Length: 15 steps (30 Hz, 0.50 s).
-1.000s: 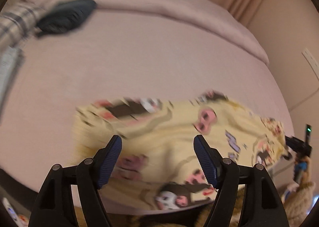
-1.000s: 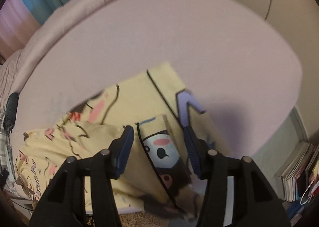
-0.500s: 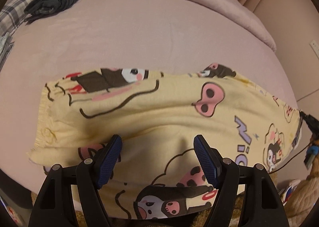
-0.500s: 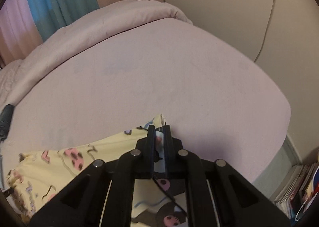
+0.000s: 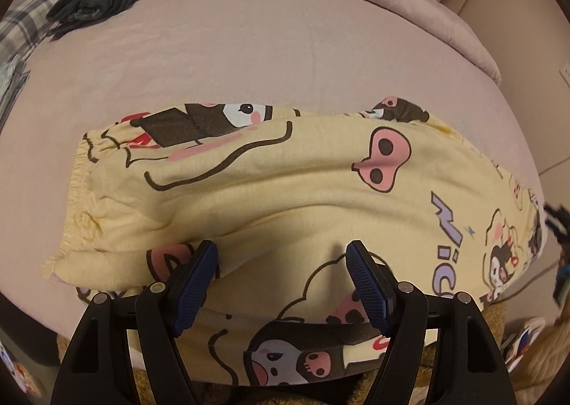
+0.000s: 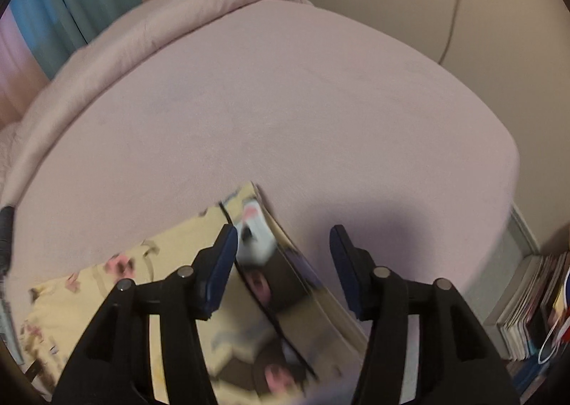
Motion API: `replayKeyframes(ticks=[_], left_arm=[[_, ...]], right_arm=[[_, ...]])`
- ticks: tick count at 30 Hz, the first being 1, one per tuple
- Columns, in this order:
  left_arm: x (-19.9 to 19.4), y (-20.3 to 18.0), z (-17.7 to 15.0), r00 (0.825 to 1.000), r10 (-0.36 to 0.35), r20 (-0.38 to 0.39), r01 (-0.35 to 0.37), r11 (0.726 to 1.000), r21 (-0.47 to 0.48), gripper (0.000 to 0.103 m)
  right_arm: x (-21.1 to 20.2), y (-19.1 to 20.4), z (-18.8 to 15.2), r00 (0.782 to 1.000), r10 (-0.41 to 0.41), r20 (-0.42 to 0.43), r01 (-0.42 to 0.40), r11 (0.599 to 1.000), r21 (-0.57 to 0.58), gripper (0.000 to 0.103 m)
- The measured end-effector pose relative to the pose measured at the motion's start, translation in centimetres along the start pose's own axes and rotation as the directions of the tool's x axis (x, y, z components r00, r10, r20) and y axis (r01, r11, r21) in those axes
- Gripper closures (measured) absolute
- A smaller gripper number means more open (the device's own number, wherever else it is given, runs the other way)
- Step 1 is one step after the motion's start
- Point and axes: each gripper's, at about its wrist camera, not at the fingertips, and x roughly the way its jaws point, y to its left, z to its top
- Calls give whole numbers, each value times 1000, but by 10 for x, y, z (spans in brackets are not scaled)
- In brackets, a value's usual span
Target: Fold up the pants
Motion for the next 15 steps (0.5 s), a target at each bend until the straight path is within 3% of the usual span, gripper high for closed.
replayKeyframes(ticks=[5,8,10,15], left_arm=[[-9,6,-5,1000,-8,4,8,1000,-24,29],[-11,4,-5,1000,-3,9,3,1000,-23,29],[-14,6,-8,1000,6,12,-6,1000,-26,29],[-19,12,-13,1000,22,9,-21,999,-42,29]], right_arm=[[-48,-39,-38,1000,19,19,-21,996,90,48],[-50,-47,-64,998,61,1,-60,985,160,51],[-48,-51,-77,996,91,-2,-89,980,179,61],[-20,-32,-79,992,120,-42,-109,973,203,70]])
